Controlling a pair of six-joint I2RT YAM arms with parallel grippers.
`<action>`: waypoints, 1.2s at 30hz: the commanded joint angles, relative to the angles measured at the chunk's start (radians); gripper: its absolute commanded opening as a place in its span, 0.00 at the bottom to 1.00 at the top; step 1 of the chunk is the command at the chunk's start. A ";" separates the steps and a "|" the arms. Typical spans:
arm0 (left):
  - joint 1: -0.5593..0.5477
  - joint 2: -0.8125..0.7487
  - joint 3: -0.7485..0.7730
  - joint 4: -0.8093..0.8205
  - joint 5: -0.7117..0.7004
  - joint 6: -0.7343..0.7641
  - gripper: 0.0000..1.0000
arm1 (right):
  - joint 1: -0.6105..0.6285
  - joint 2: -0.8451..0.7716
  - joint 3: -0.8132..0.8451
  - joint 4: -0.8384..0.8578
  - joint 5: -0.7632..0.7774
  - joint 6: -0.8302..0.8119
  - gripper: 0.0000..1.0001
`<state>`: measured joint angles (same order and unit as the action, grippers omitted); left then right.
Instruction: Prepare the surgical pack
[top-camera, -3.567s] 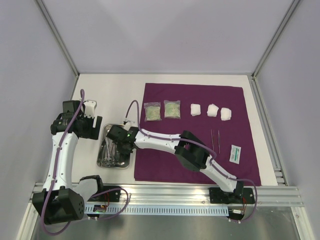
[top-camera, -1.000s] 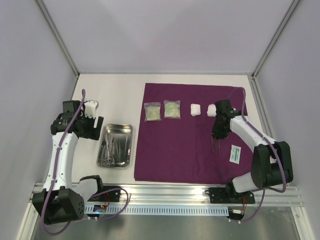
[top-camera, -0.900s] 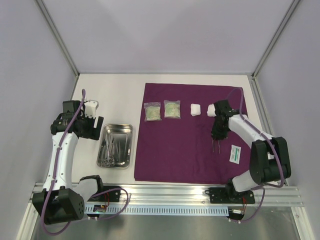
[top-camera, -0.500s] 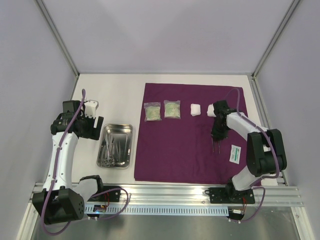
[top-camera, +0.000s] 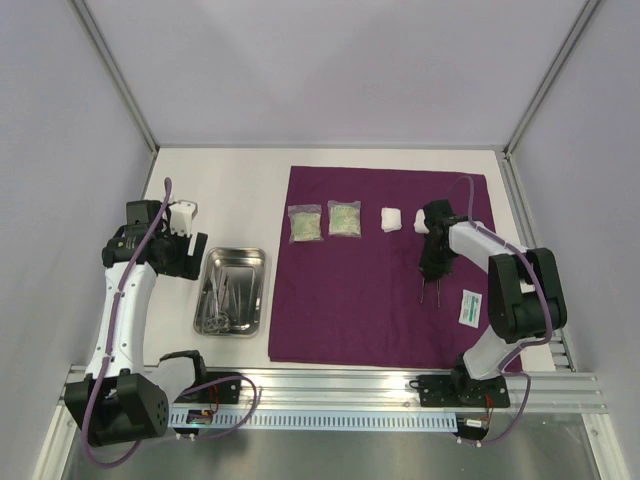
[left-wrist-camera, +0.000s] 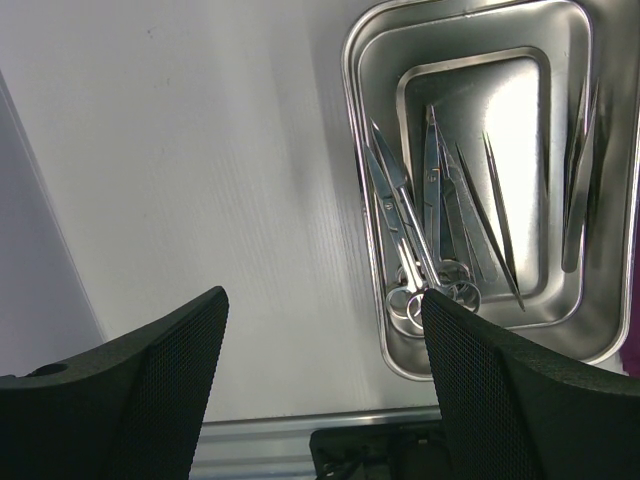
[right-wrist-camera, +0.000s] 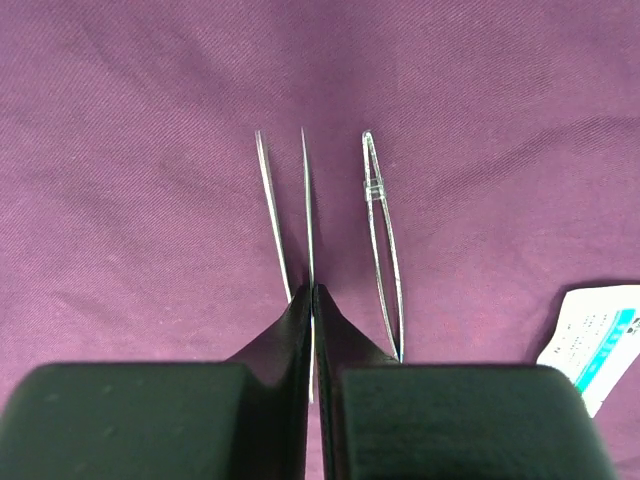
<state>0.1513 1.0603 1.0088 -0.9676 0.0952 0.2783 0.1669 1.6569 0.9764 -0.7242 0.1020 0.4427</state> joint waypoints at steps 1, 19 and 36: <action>0.005 0.004 0.004 0.021 -0.002 0.009 0.87 | -0.004 0.020 0.030 0.031 -0.016 -0.012 0.00; 0.004 0.018 0.017 0.020 -0.011 -0.025 0.87 | 0.638 -0.138 0.275 0.144 0.205 0.451 0.01; 0.004 -0.011 0.014 0.012 -0.042 -0.011 0.87 | 0.953 0.607 0.987 0.074 0.104 0.606 0.00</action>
<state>0.1513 1.0683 1.0088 -0.9680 0.0650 0.2707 1.1259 2.2486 1.9213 -0.6415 0.2134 0.9741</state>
